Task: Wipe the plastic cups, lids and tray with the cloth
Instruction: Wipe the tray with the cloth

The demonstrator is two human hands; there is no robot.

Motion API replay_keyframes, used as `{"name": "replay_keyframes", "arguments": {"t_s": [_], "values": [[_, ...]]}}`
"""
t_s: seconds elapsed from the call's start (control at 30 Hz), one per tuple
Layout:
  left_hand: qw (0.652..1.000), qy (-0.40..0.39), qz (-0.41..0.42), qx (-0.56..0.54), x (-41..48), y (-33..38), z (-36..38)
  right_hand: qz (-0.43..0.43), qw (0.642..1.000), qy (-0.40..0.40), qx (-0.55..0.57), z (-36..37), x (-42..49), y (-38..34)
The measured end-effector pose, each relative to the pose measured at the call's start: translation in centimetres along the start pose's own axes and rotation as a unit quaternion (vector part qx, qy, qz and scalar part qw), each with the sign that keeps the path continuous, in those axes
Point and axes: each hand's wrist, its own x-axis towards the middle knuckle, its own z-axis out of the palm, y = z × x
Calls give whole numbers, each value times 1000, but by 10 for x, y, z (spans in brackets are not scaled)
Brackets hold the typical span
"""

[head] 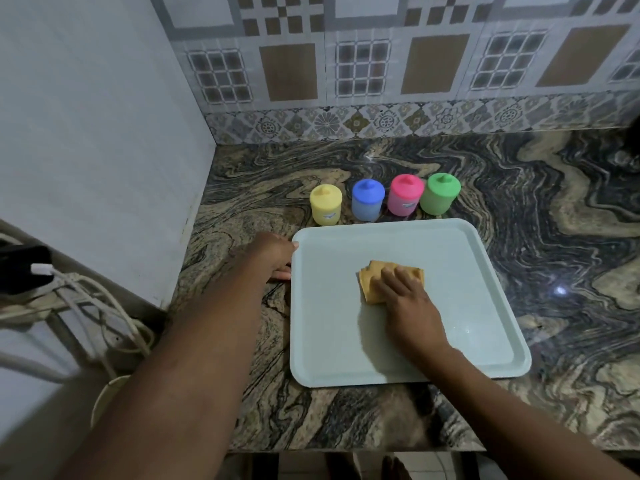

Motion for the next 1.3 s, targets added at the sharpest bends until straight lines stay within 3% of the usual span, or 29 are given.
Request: {"name": "replay_keyframes", "arguments": {"t_s": [0.17,0.3,0.37,0.47,0.5,0.57,0.67,0.9,1.1,1.3], "values": [[1000,5,1,17,2,2,2,-60,998,18,-16,-9,-59,4],[1000,10,-5,1,2,0,1,-54,998,8,39,-20,-93,2],[993,78,31,82,-6,-3,5,-36,994,9,98,-28,-95,-3],[903,220,226,293,-27,-14,33,-63,985,10,161,-32,-84,-25],[879,217,301,301,-36,-18,45,-96,982,1,161,-29,-81,-35],[848,125,381,345,-49,-28,65,-191,974,-23,117,-13,-82,-51],[805,54,380,452,-51,-53,83,-272,959,-70,37,18,-93,-60],[782,88,395,474,-51,-64,85,-232,965,-55,104,6,-108,-14],[786,97,397,464,-52,-66,86,-124,983,64,120,-31,-136,83],[787,99,392,466,-48,-68,86,-79,988,3,134,-68,-139,126]]}}
